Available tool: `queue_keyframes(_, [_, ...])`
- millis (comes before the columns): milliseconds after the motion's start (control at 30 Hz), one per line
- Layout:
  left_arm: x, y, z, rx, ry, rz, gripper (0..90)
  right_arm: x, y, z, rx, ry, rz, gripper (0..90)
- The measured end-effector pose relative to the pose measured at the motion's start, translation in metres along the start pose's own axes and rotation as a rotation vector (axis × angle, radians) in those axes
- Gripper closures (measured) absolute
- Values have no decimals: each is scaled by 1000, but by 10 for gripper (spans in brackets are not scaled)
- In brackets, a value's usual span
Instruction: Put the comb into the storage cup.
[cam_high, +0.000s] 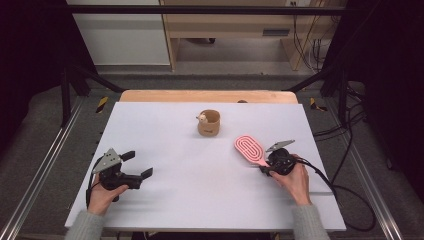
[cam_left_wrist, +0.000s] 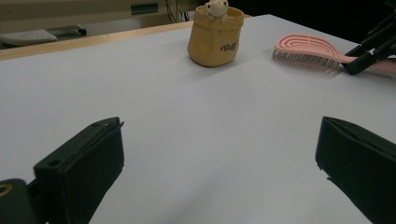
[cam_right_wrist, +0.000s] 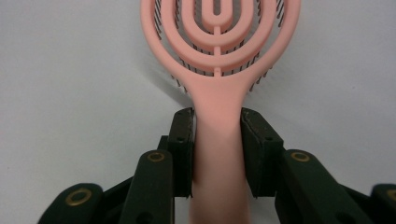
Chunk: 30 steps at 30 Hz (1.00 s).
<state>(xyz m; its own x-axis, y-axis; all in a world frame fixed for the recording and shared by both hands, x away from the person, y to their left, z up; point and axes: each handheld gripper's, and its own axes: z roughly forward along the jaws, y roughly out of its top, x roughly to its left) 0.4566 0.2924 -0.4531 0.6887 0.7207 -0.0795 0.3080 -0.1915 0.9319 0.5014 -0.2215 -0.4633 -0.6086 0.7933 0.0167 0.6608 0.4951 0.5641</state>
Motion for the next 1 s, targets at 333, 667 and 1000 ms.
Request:
queue_keyframes(333, [0,0,0,-1,0,0,10,1,0,0,-6,-8,8,685])
queue_keyframes(667, [0,0,0,-2,0,-1,11,3,-1,-4,-53,-14,39,689])
queue_keyframes(1000, [0,0,0,-4,-1,-1,11,4,0,-10,-106,-15,65,689])
